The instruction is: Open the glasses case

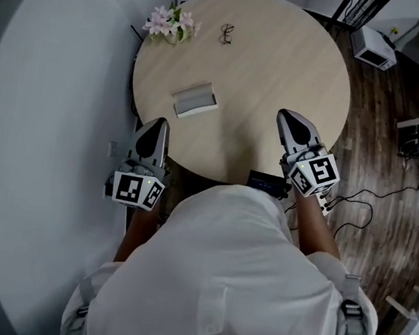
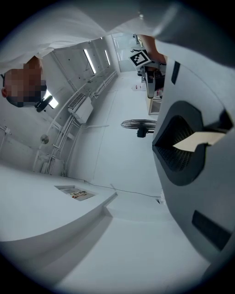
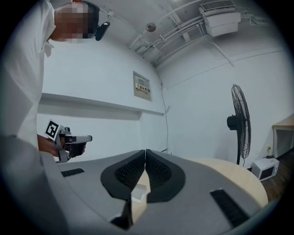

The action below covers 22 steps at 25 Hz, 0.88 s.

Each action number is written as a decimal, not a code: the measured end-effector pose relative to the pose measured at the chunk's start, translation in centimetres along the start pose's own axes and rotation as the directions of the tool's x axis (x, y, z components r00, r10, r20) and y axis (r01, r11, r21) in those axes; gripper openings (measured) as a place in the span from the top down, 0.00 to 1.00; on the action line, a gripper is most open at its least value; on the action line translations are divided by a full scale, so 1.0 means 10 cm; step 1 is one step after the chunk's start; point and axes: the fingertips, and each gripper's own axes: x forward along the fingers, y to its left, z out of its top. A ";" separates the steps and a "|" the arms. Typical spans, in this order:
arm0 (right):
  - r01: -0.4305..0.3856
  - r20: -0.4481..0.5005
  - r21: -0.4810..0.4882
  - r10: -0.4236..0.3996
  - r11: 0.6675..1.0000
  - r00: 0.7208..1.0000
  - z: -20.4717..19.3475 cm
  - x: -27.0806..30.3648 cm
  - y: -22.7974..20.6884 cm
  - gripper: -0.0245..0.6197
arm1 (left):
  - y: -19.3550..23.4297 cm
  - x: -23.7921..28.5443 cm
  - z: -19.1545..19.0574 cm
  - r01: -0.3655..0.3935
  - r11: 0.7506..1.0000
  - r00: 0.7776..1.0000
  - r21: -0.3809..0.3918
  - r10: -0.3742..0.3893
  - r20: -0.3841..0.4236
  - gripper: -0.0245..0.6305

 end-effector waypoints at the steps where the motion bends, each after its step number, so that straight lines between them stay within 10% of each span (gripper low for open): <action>1: -0.005 -0.005 -0.002 0.005 1.000 1.000 -0.01 0.00 0.00 0.92 | -0.02 0.01 -0.03 0.008 1.000 1.000 -0.006 -0.008 -0.009 0.94; 22: -0.033 0.007 0.011 0.033 0.999 0.999 -0.02 -0.01 0.03 0.92 | -0.14 0.11 -0.11 0.085 0.993 0.995 -0.076 -0.088 -0.037 0.94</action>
